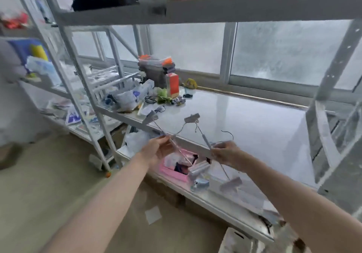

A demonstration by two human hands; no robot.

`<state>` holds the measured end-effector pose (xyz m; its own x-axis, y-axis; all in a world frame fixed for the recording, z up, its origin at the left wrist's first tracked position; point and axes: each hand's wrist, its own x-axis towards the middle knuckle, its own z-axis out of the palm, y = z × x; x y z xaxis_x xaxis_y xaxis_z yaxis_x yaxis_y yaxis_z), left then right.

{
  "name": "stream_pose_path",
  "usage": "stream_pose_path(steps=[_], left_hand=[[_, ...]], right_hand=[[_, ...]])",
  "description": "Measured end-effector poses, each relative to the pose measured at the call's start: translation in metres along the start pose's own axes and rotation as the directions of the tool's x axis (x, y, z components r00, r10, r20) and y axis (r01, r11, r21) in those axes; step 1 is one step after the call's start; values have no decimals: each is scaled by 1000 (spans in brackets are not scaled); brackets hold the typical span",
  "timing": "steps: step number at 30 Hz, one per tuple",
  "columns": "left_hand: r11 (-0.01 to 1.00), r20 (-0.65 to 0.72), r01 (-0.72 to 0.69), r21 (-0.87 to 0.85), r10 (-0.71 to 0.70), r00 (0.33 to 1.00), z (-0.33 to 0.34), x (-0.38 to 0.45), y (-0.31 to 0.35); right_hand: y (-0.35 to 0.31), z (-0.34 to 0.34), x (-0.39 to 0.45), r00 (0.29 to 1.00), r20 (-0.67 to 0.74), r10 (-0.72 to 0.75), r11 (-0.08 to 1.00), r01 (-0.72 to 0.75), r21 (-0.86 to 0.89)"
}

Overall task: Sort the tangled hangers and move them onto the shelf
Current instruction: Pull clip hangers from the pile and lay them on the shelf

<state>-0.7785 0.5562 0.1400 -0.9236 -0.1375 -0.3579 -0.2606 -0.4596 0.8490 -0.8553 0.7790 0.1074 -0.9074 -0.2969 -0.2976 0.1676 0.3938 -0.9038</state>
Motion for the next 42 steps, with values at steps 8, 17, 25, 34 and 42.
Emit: stream_pose_path(steps=[8,17,25,34,42], left_hand=[[967,-168,-147,-208,113,979,25,133,53],[914,-417,-203,-350,42,908,36,222,45],[833,-616,-254,-492,-128,777,55,263,-7],[705,-581,-243,-667,-287,762,113,319,-20],[888,-488,44,-458,-293,822,108,320,-13]], right_hand=[[-62,-53,172,978,205,-38,915,117,-386],[-87,-58,299,956,293,25,671,201,-714],[-115,-54,375,949,310,-60,580,286,-763],[-138,-32,406,930,344,-130,489,361,-794],[-138,-8,414,899,421,-120,459,426,-780]])
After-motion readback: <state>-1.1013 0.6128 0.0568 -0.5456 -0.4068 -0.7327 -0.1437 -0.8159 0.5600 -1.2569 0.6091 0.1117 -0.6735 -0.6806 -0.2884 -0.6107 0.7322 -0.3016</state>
